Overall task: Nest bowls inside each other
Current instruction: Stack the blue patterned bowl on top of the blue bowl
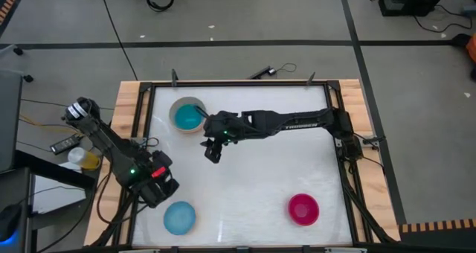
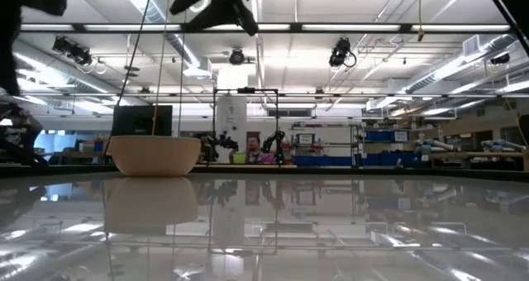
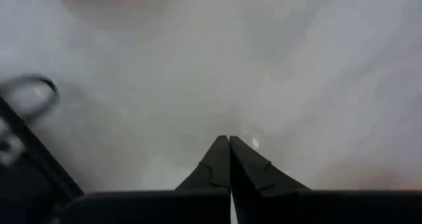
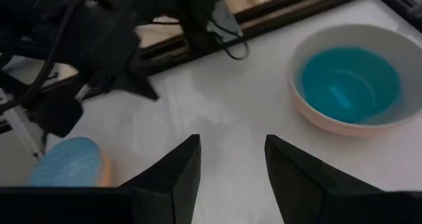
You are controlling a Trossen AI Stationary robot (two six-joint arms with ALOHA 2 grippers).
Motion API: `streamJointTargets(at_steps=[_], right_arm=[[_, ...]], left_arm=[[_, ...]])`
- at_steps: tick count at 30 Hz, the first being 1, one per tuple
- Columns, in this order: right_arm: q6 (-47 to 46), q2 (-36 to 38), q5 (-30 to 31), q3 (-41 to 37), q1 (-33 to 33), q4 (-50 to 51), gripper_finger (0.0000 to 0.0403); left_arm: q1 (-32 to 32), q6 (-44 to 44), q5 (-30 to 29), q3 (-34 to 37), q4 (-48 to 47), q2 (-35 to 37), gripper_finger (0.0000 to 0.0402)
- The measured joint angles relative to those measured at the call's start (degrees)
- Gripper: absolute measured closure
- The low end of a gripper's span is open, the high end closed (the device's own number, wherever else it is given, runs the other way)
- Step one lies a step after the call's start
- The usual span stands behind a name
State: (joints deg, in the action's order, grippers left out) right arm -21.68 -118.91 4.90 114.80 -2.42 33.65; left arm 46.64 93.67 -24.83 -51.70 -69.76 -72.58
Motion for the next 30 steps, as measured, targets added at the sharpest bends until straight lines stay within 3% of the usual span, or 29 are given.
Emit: streamJointTargets(at_steps=[8,17,23,28,30], right_arm=[[4.81,0.0,0.26,0.02,-1.16,-7.95,0.0227],[4.82,0.03,-2.48,-1.26,-1.18,-0.95,0.0227],[3.6,-0.09,-3.6,-10.37,-1.68,-10.17,0.0227],[6.41,-0.07,-10.25,-16.74,-1.81,-22.8,0.023],[4.87,-0.02,-9.85,-17.42,-2.18,-24.83,0.0235]], left_arm=[[-5.97,-5.38,-6.03,-5.56,-8.01,2.88,0.0401],[-9.73,-8.46,-6.34,-6.21,-8.04,7.27,0.0401],[-9.89,-7.7,-6.48,-6.21,-8.04,9.41,0.0401],[-9.89,-7.45,-6.46,-6.21,-7.47,9.75,0.0401],[-9.89,-7.36,-6.46,-6.21,-6.21,9.75,0.0401]])
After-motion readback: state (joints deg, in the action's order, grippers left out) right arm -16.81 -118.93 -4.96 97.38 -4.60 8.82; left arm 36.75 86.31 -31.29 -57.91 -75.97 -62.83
